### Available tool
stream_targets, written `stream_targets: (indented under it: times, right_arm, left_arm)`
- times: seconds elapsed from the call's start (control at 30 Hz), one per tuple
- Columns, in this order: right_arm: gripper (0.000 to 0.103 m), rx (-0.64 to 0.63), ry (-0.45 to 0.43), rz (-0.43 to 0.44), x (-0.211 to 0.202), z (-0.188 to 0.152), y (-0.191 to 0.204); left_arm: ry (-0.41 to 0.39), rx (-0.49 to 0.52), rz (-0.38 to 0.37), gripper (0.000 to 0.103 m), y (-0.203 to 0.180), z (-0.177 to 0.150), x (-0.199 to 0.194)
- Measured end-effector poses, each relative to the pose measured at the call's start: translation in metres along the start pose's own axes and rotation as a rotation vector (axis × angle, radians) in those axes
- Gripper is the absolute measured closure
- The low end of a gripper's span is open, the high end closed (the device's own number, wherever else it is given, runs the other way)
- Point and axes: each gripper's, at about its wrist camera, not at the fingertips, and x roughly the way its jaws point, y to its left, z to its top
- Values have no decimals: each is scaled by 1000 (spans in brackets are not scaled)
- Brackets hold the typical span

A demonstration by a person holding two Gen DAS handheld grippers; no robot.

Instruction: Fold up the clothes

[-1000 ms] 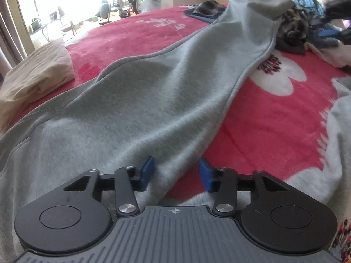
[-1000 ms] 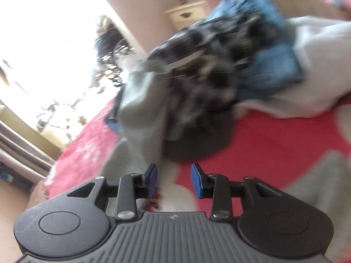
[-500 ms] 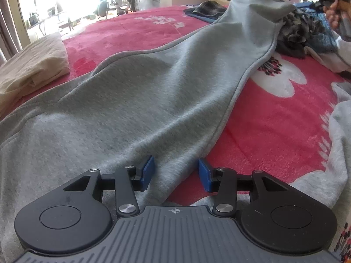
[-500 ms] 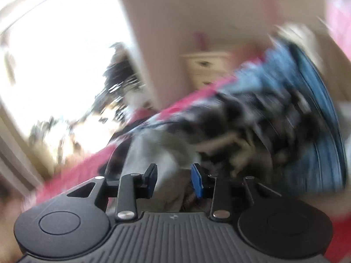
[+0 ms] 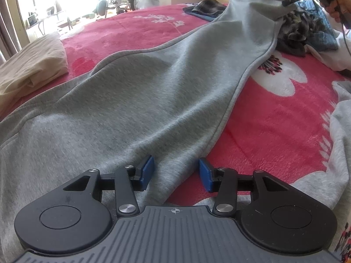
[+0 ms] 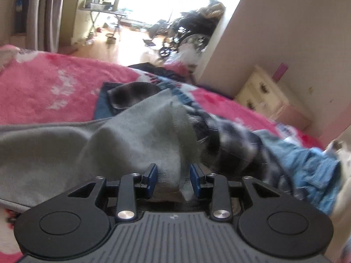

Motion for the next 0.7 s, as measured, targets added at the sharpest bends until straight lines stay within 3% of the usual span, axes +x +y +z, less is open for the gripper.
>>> stream_targets:
  times: [0.13, 0.17, 0.2, 0.3, 0.7]
  right_arm:
    - [68, 10, 37, 17, 4, 5, -8]
    - [75, 12, 41, 8, 5, 6, -10]
    - [88, 14, 45, 0, 6, 6, -12]
    - [99, 21, 56, -25, 8, 8, -19]
    - [100, 49, 102, -126, 19, 14, -44]
  left_arm:
    - [-5, 0, 1, 57, 0, -1, 0]
    - [-6, 2, 1, 57, 0, -1, 0]
    - [-8, 3, 0, 57, 0, -1, 0]
    - [-13, 8, 2, 57, 0, -2, 0]
    - [-12, 37, -8, 57, 0, -3, 0]
